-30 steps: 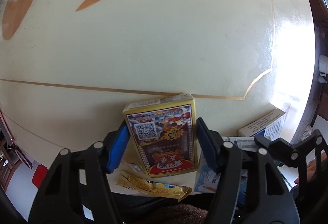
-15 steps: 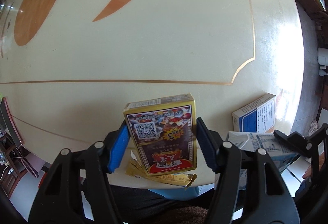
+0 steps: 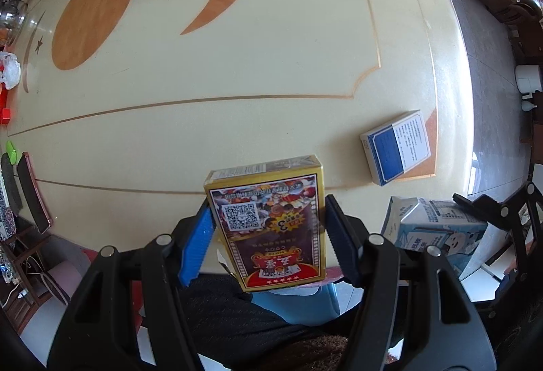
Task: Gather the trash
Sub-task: 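Carry the card box and milk carton with both tools over the pink wastebasket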
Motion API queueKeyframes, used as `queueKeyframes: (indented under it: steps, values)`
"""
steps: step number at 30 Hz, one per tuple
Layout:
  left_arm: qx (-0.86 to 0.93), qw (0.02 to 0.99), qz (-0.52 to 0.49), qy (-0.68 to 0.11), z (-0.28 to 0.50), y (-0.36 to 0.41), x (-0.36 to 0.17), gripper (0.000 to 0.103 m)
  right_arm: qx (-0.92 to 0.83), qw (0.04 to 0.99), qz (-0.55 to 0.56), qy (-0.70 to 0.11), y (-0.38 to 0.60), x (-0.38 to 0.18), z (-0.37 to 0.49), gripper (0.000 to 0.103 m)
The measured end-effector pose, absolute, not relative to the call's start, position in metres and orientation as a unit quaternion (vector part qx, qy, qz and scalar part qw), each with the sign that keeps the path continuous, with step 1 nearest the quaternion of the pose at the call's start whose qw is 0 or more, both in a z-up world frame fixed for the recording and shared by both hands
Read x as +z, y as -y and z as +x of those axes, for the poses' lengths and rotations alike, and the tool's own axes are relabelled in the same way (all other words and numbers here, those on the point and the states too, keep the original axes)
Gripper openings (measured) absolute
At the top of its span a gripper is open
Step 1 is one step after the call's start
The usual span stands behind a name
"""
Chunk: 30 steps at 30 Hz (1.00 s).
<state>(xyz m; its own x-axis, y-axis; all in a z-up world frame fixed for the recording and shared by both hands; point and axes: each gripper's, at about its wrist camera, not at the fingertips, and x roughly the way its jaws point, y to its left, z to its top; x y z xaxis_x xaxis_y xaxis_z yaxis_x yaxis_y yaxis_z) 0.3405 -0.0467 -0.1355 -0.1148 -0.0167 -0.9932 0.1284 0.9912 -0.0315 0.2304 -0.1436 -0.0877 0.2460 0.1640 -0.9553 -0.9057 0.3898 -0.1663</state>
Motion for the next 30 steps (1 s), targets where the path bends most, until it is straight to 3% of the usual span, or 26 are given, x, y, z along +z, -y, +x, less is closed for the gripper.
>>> queueKeyframes:
  steps: [18, 30]
  values:
    - [-0.101, 0.712, 0.080, -0.690, 0.254, 0.027, -0.058, 0.063, 0.368, 0.705, -0.389, -0.464, 0.129, -0.053, 0.134, 0.071]
    - [-0.144, 0.728, 0.114, -0.661, 0.181, 0.019, -0.066, 0.063, 0.348, 0.729, -0.367, -0.462, 0.128, -0.061, 0.072, 0.071]
